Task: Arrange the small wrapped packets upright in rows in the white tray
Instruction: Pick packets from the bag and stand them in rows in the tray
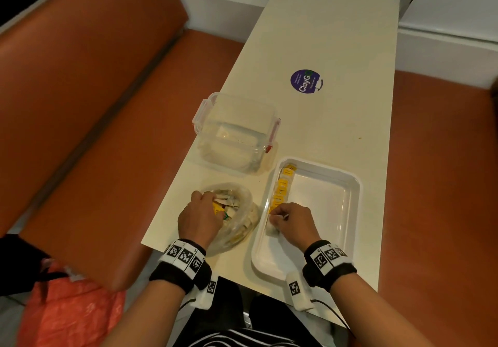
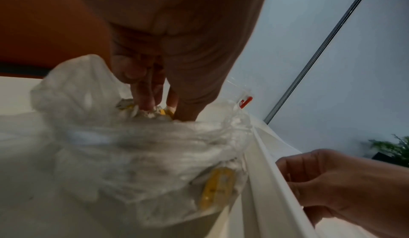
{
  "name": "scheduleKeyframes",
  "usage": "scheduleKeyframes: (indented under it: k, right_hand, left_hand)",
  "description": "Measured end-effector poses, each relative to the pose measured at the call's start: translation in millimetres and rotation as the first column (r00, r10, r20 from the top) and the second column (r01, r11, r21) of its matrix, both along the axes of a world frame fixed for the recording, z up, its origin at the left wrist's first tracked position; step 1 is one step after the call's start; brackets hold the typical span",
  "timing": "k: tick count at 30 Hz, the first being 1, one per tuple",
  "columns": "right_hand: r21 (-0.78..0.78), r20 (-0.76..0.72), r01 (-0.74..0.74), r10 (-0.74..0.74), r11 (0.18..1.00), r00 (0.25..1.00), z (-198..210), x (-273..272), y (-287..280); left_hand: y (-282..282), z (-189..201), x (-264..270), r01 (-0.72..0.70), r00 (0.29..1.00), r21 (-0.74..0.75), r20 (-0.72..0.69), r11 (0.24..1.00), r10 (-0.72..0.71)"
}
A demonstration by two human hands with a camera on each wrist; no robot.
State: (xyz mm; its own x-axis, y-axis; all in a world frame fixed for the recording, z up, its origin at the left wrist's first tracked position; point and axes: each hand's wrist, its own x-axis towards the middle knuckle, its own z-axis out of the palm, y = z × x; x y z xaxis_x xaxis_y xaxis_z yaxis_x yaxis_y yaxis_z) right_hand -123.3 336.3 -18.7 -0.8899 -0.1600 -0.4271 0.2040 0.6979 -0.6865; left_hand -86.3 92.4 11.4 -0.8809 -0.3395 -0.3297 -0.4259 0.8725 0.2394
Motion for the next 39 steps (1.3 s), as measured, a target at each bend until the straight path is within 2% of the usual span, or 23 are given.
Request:
scheduleKeyframes:
  k: [4,8,13,17,22,26,28,29,32,34,36,39]
  right_hand:
    - [0.064,-0.071,0.019,-0.014,0.998,0.997,-1,4,0]
    - [0.064,-0.122,0.053,-0.045,0.997,0.992,2,8,3]
    - [0.066,-0.120,0.066,-0.058,0.996,0.991,7,8,14]
    - [0.050,-0.092,0.084,-0.079,0.995,0.993,7,9,17]
    - [0.027,-0.067,0.115,-0.113,0.993,0.991,8,10,23]
    - [0.003,-0.054,0.119,-0.119,0.993,0.991,14,11,22]
    - [-0.014,-0.045,0.121,-0.122,0.993,0.992,18,10,20]
    - [-0.024,-0.041,0.120,-0.121,0.992,0.992,21,9,19]
    - [-0.063,-0.013,0.116,-0.117,0.991,0.993,28,8,14]
    - [-0.087,0.003,0.112,-0.112,0.990,0.994,32,8,11]
    - [-0.095,0.012,0.092,-0.092,0.991,0.996,36,8,8]
    - [-0.106,0.011,0.054,-0.053,0.993,0.999,44,8,4]
  left_hand:
    - [4,-6,0,0.072,0.997,-0.029,-0.030,0.997,-0.073]
    - [3,-13,-7,0.147,0.988,-0.030,-0.049,0.989,-0.148]
    - [1,-20,-19,0.167,0.986,-0.008,-0.028,0.986,-0.167]
    - [-5,-22,-21,0.111,0.994,0.015,-0.020,0.994,-0.111]
    - [-11,-15,-19,-0.019,1.000,0.187,-0.016,0.982,0.022]
    - [-20,-4,-10,-0.089,0.995,0.398,-0.008,0.913,0.101]
    - [-25,0,0,-0.139,0.985,0.556,-0.004,0.820,0.170]
    - [-26,2,6,-0.193,0.974,0.653,0.038,0.732,0.223]
    - [-24,12,21,-0.363,0.913,0.851,0.243,0.379,0.328]
    - [-21,17,26,-0.415,0.868,0.896,0.337,0.160,0.365]
    - [-19,24,28,-0.420,0.837,0.907,0.398,-0.026,0.375]
    - [-21,33,27,-0.384,0.808,0.899,0.438,-0.212,0.393]
